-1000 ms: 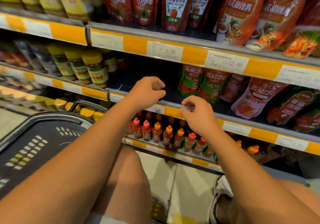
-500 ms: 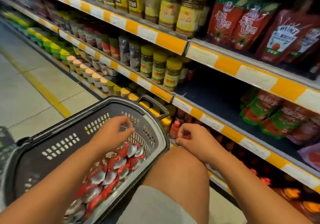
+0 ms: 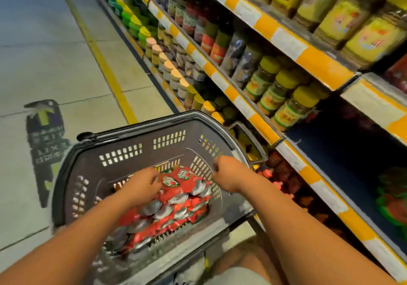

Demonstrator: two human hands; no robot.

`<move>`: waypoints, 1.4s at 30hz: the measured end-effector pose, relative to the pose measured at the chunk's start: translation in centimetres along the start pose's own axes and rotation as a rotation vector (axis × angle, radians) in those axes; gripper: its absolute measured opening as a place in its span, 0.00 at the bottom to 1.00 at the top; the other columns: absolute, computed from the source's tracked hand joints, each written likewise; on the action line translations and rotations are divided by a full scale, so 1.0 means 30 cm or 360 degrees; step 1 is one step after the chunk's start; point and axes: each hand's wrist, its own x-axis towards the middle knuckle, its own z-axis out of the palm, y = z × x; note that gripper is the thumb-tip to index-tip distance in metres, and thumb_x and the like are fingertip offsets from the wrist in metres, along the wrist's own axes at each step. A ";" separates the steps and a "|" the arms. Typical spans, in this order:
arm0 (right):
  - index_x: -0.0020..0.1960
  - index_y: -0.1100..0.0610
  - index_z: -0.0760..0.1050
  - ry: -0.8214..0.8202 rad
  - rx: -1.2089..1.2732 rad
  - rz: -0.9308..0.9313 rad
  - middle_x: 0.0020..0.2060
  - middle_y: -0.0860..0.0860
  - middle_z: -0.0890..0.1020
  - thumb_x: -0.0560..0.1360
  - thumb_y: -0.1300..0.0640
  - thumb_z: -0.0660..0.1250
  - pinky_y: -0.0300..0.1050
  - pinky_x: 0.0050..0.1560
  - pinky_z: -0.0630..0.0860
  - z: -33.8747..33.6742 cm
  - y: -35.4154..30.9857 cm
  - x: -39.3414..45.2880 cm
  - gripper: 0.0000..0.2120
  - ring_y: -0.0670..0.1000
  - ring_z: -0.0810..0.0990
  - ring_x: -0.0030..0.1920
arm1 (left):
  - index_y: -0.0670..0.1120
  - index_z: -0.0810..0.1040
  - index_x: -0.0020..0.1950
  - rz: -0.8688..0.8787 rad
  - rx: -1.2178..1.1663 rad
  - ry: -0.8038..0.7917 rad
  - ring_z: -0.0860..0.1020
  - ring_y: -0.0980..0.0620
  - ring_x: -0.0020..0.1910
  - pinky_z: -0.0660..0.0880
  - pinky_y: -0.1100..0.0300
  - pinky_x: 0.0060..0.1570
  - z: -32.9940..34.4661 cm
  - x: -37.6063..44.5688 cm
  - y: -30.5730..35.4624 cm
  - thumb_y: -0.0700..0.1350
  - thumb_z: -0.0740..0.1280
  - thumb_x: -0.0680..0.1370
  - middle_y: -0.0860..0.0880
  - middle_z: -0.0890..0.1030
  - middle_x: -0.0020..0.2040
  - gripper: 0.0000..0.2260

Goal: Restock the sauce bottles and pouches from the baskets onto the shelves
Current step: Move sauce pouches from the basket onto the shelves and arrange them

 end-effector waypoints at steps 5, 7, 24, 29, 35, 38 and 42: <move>0.44 0.60 0.72 -0.0241 -0.0097 0.0001 0.44 0.59 0.77 0.82 0.63 0.63 0.50 0.42 0.71 0.125 -0.079 0.146 0.07 0.60 0.75 0.44 | 0.47 0.71 0.39 -0.0248 0.0035 -0.0098 0.78 0.43 0.45 0.68 0.52 0.41 0.075 0.013 -0.155 0.42 0.64 0.80 0.41 0.81 0.45 0.10; 0.46 0.60 0.73 -0.0301 -0.0111 0.0004 0.52 0.62 0.81 0.82 0.62 0.63 0.50 0.45 0.73 0.172 -0.091 0.188 0.06 0.61 0.78 0.48 | 0.48 0.68 0.37 -0.0359 0.0015 -0.0078 0.76 0.44 0.43 0.63 0.55 0.38 0.097 0.027 -0.193 0.43 0.65 0.80 0.41 0.81 0.46 0.12; 0.65 0.60 0.73 -0.0168 0.0483 0.0385 0.63 0.62 0.79 0.76 0.56 0.69 0.53 0.60 0.78 0.333 0.018 0.414 0.19 0.64 0.79 0.60 | 0.42 0.76 0.63 -0.0806 0.0083 -0.0178 0.79 0.41 0.58 0.77 0.52 0.55 0.203 0.189 -0.237 0.54 0.61 0.84 0.40 0.81 0.61 0.17; 0.69 0.60 0.71 -0.0303 0.0587 0.0361 0.65 0.61 0.79 0.78 0.55 0.69 0.54 0.63 0.77 0.383 0.014 0.462 0.21 0.63 0.79 0.63 | 0.43 0.76 0.66 -0.0887 0.0049 -0.0254 0.79 0.42 0.60 0.76 0.53 0.58 0.209 0.214 -0.214 0.56 0.62 0.83 0.42 0.80 0.63 0.19; 0.72 0.59 0.67 -0.0208 0.0509 0.0444 0.66 0.61 0.78 0.79 0.52 0.70 0.56 0.67 0.74 0.413 0.030 0.490 0.25 0.64 0.77 0.66 | 0.47 0.75 0.60 -0.1134 -0.0279 -0.0222 0.80 0.44 0.53 0.78 0.52 0.56 0.205 0.213 -0.216 0.56 0.73 0.76 0.45 0.82 0.57 0.18; 0.74 0.58 0.65 -0.0155 0.0636 0.0519 0.66 0.62 0.78 0.77 0.55 0.70 0.56 0.64 0.76 0.420 0.019 0.498 0.29 0.64 0.77 0.65 | 0.47 0.81 0.53 -0.1194 -0.0296 -0.0231 0.80 0.46 0.48 0.79 0.53 0.56 0.212 0.213 -0.214 0.56 0.74 0.74 0.46 0.83 0.53 0.15; 0.47 0.52 0.67 -0.0053 0.1038 0.0575 0.44 0.55 0.79 0.70 0.59 0.72 0.45 0.37 0.71 0.416 0.004 0.511 0.15 0.55 0.76 0.40 | 0.45 0.83 0.50 -0.1226 -0.0392 -0.0202 0.82 0.46 0.47 0.82 0.50 0.54 0.213 0.217 -0.205 0.53 0.75 0.72 0.45 0.84 0.50 0.14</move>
